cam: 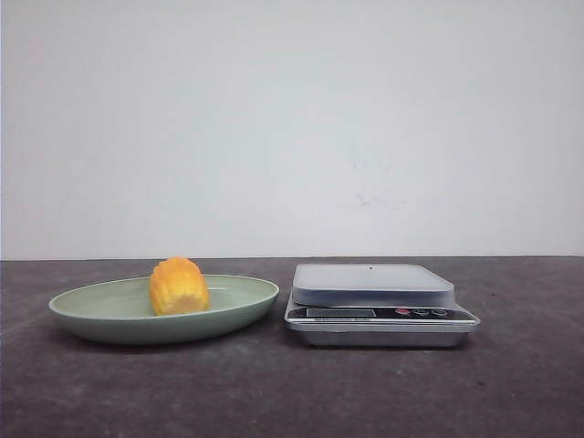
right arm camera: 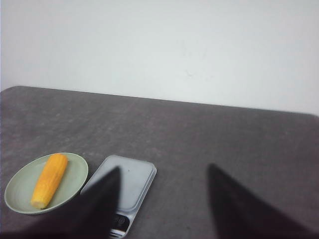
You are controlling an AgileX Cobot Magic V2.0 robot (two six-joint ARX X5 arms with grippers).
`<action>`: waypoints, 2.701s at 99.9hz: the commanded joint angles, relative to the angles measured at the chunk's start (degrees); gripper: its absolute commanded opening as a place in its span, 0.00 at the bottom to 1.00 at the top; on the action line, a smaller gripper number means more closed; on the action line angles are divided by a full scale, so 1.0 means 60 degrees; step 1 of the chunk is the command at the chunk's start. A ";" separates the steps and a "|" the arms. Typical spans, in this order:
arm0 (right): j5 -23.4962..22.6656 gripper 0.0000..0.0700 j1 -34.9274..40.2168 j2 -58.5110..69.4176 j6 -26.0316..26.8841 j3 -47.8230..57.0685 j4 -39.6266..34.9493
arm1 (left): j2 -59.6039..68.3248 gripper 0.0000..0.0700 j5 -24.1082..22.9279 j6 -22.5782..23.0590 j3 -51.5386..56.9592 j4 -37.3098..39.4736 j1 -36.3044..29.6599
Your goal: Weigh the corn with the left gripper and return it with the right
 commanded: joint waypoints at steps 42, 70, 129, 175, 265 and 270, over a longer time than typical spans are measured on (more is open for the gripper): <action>0.0051 0.01 0.0055 -0.0237 0.0616 -0.0929 0.0230 | -0.0346 0.04 -0.0040 -0.0470 -0.1100 0.2481 -0.0055; 0.0040 0.01 0.0051 -0.0237 0.0616 -0.0925 0.0233 | -0.0357 0.04 -0.0033 -0.0470 -0.1060 0.2940 -0.0055; 0.0036 0.01 0.0051 -0.0237 0.0616 -0.0925 0.0233 | -0.0503 0.04 0.0007 -0.0109 -0.1541 0.3381 0.1435; 0.0036 0.01 0.0051 -0.0237 0.0616 -0.0925 0.0233 | -0.2393 0.04 0.1639 0.0499 -0.6940 0.6943 0.5974; 0.0000 0.01 0.0051 -0.0240 0.0616 -0.0925 0.0233 | -0.2499 0.04 0.2976 0.1563 -1.0994 0.9398 0.6360; 0.0000 0.01 0.0051 -0.0240 0.0616 -0.0925 0.0237 | -0.2499 0.04 0.2976 0.1559 -1.0994 0.9398 0.6360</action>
